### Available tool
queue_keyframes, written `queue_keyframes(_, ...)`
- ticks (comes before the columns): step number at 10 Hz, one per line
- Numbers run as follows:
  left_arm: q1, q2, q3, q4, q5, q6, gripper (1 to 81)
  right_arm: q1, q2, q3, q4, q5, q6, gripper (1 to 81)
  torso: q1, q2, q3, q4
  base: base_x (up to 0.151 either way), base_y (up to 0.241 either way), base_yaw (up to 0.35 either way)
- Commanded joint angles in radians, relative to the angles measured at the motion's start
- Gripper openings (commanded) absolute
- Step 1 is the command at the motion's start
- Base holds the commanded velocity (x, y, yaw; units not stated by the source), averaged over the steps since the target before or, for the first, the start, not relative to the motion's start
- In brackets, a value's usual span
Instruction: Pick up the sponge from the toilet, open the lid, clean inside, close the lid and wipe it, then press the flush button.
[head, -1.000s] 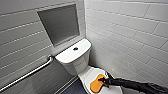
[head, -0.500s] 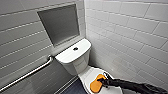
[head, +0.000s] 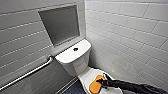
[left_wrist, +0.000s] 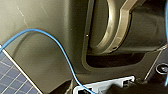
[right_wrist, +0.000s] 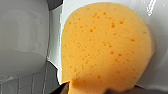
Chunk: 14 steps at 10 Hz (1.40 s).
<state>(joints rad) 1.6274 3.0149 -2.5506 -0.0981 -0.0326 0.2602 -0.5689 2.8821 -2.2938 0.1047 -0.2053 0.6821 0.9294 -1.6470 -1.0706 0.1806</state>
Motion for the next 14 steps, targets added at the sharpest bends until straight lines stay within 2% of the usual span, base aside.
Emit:
queue_keyframes(1, 0.032, -0.003, 0.006, -0.008, 0.091, 0.002, 81.1, 0.126, 0.01, 0.027, 0.007, -0.028, 0.0, 81.1, 0.0, 0.0, 0.0, 0.0, 0.0, 0.0, 0.0)
queue_keyframes(2, 0.03, -0.002, 0.006, -0.008, 0.091, 0.002, 81.1, 0.125, 0.01, 0.028, 0.007, -0.028, 0.0, 81.1, 0.002, -0.007, -0.051, 0.0, 0.0, 0.0, 0.0)
queue_keyframes(3, 0.032, -0.002, 0.006, -0.008, 0.091, 0.002, 81.1, 0.12, 0.012, 0.028, 0.004, -0.028, 0.0, 81.1, 0.005, -0.013, -0.062, 0.0, 0.0, 0.0, 0.0)
queue_keyframes(4, 0.03, -0.002, 0.006, -0.008, 0.091, 0.002, 81.1, 0.12, 0.015, 0.028, -0.005, -0.028, 0.002, 81.1, 0.005, -0.014, -0.02, 0.0, 0.0, 0.0, 0.0)
queue_keyframes(6, 0.03, 0.001, 0.006, -0.006, 0.091, 0.002, 81.1, 0.109, 0.013, 0.018, -0.031, -0.042, 0.002, 81.1, 0.006, -0.014, -0.045, 0.0, 0.0, 0.0, 0.0)
queue_keyframes(8, 0.03, 0.001, 0.006, -0.006, 0.092, 0.002, 81.1, 0.103, 0.013, 0.008, -0.072, -0.017, -0.001, 81.1, 0.006, -0.015, -0.049, 0.0, 0.0, 0.0, 0.0)
queue_keyframes(11, 0.032, -0.003, 0.006, -0.008, 0.095, -0.001, 81.1, 0.045, 0.027, 0.041, -0.157, 0.131, 0.0, 81.1, 0.006, -0.015, -0.05, 0.0, 0.0, 0.0, 0.0)
queue_keyframes(12, 0.032, -0.003, 0.006, -0.008, 0.099, -0.001, 81.1, 0.01, 0.027, 0.041, -0.165, 0.202, 0.0, 81.1, 0.006, -0.015, -0.05, 0.0, 0.0, 0.0, 0.0)
queue_keyframes(14, 0.03, -0.013, 0.006, -0.008, 0.102, -0.004, 81.1, -0.032, 0.03, 0.036, -0.175, 0.271, 0.0, 81.1, 0.006, -0.015, -0.05, 0.0, 0.0, 0.0, 0.0)
